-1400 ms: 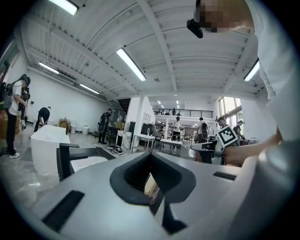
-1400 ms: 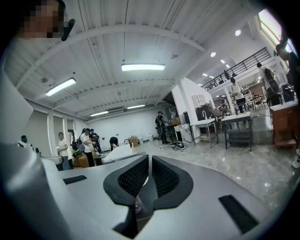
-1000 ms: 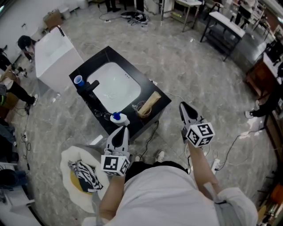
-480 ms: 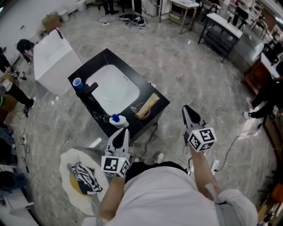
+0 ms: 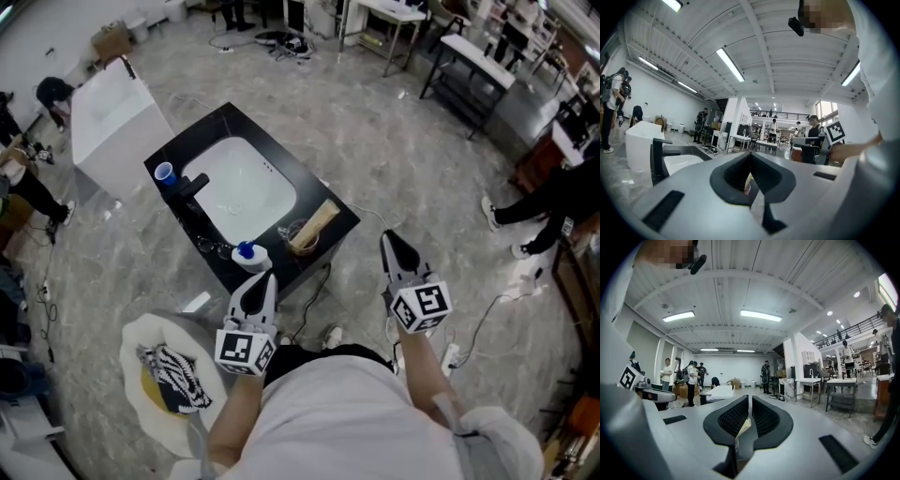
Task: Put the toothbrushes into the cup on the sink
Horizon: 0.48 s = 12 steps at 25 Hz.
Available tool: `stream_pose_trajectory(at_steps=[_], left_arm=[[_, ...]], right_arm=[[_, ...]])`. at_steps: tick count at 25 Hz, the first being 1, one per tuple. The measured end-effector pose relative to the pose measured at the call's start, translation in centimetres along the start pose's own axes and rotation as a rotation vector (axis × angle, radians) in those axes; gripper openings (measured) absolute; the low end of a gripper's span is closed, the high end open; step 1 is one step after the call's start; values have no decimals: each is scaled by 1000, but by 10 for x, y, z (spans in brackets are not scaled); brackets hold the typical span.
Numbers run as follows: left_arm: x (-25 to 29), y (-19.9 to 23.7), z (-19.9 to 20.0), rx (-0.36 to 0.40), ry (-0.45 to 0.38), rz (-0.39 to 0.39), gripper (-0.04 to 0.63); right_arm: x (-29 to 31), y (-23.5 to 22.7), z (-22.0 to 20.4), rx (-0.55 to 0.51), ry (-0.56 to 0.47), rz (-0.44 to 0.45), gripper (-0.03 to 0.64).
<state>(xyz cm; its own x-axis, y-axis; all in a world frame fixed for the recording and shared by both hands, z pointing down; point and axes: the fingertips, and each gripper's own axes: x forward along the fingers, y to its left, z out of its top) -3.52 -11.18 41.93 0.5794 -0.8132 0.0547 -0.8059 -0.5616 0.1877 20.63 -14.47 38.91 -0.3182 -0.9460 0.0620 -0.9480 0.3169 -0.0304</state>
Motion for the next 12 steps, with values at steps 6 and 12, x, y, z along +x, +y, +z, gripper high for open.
stream_pose_trajectory(at_steps=[6, 12], left_arm=[[3, -10, -6, -14, 18, -32, 2], [12, -10, -2, -3, 21, -58, 2]], right_arm=[[-4, 5, 11, -22, -8, 12, 49], [-6, 18, 11, -16, -10, 32, 49]])
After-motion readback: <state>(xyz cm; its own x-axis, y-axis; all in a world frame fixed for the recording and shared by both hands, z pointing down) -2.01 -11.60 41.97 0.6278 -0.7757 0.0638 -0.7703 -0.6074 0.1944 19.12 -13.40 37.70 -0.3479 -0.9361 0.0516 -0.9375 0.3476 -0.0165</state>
